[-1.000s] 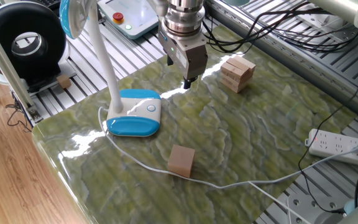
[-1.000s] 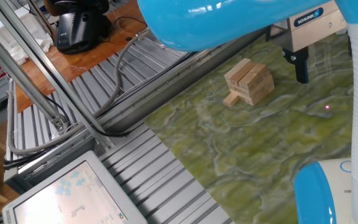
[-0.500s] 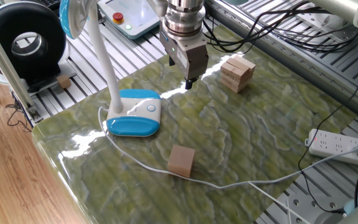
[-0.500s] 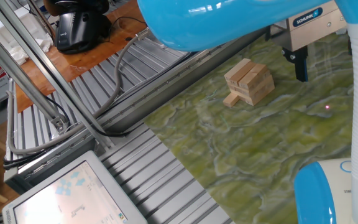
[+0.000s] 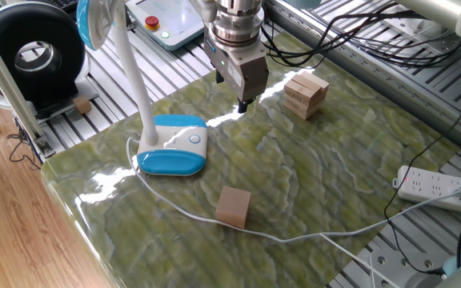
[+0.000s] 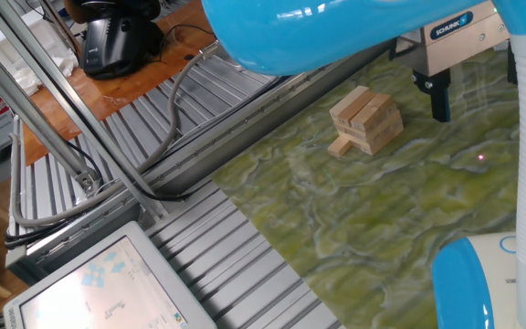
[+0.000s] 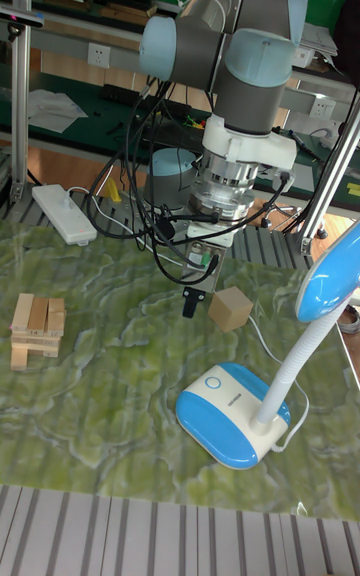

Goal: Turn on the desk lamp by pressing the button

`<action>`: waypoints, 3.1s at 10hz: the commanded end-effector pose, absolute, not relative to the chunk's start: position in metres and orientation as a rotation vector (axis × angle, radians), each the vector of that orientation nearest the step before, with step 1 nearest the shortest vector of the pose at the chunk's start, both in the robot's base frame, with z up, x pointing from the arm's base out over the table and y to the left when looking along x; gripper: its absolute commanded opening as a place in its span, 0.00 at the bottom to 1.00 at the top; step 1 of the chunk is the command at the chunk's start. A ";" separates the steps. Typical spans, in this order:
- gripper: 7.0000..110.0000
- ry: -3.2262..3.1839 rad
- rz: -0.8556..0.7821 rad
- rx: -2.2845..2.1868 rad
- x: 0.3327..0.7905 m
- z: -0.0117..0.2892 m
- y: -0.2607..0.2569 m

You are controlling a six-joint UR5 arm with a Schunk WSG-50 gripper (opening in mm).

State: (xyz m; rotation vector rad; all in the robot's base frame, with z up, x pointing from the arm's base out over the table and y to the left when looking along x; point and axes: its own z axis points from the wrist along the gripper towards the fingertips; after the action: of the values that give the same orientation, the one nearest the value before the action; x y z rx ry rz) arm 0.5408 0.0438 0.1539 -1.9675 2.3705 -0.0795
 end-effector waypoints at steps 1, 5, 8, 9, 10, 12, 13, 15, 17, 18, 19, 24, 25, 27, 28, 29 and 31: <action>0.79 2.336 -0.033 -1.932 0.546 0.156 0.057; 1.00 2.265 0.058 -1.963 0.542 0.157 0.074; 1.00 2.267 0.048 -1.972 0.542 0.157 0.072; 1.00 2.282 0.059 -1.962 0.540 0.157 0.072; 1.00 2.285 0.066 -1.955 0.539 0.157 0.073; 1.00 2.282 0.062 -1.968 0.539 0.157 0.072; 1.00 2.283 0.060 -1.986 0.536 0.156 0.070; 1.00 2.283 0.050 -2.022 0.533 0.155 0.065; 1.00 2.262 0.047 -2.065 0.531 0.155 0.062; 1.00 2.273 0.024 -2.083 0.529 0.155 0.056; 1.00 2.284 0.016 -2.090 0.528 0.155 0.053; 1.00 2.265 0.040 -2.118 0.524 0.155 0.055; 1.00 2.273 0.042 -2.109 0.524 0.155 0.055; 1.00 2.256 0.031 -2.112 0.527 0.155 0.056; 1.00 2.253 0.011 -2.102 0.531 0.155 0.055; 1.00 2.273 -0.045 -2.063 0.539 0.155 0.050; 0.79 2.289 -0.122 -2.027 0.550 0.156 0.042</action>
State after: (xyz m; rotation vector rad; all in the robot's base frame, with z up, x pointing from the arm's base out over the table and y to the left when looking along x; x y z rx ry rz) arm 0.5375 0.0473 0.1536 -2.0801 2.2773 -0.0538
